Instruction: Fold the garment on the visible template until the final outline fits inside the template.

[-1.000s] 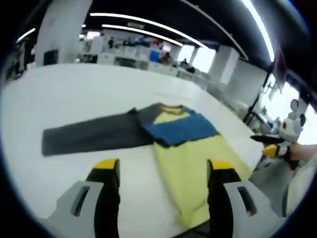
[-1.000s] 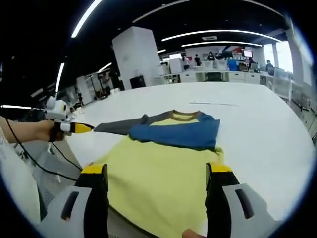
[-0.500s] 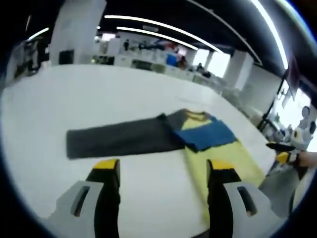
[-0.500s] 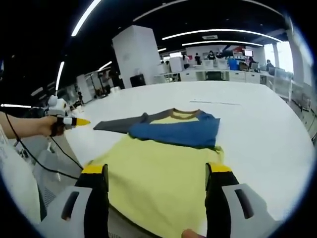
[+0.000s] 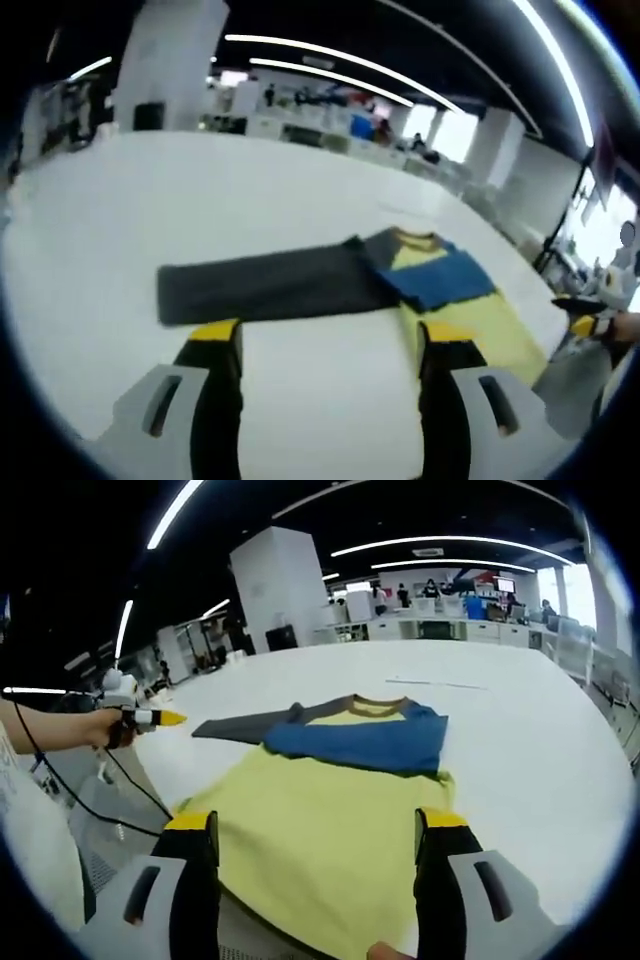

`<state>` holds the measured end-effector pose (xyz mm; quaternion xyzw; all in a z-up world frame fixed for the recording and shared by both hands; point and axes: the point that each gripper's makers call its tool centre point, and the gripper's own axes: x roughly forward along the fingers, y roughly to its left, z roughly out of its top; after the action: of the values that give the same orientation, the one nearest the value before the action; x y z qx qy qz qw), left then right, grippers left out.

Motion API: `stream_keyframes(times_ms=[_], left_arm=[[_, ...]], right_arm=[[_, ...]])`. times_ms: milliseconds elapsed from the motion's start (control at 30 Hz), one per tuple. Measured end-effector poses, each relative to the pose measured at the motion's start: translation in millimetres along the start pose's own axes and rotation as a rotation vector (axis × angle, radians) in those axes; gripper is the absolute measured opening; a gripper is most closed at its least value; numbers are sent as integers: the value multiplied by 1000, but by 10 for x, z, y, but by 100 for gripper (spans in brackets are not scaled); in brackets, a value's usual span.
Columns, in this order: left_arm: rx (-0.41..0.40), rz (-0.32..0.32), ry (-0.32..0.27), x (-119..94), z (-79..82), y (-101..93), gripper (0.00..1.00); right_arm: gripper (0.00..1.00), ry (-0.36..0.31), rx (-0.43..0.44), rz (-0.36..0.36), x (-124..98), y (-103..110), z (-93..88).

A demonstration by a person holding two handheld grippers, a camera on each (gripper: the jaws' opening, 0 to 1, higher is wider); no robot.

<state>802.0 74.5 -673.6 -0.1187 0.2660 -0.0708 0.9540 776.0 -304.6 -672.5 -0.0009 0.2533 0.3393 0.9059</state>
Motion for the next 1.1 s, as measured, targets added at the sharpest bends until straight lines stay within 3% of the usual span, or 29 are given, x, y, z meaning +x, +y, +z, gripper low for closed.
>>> stream_keyframes(times_ms=[333,633,1100], left_arm=[[18,51,12,30,1,252,66],[28,85,36,102,-92,408,65],[-22,147,24,158,-99,737,65]], right_arm=[[80,7,1,-3,-15,1,-3],[79,18,2,-2,-10,3,-19],[79,40,7,-11,-37,-28,-54]])
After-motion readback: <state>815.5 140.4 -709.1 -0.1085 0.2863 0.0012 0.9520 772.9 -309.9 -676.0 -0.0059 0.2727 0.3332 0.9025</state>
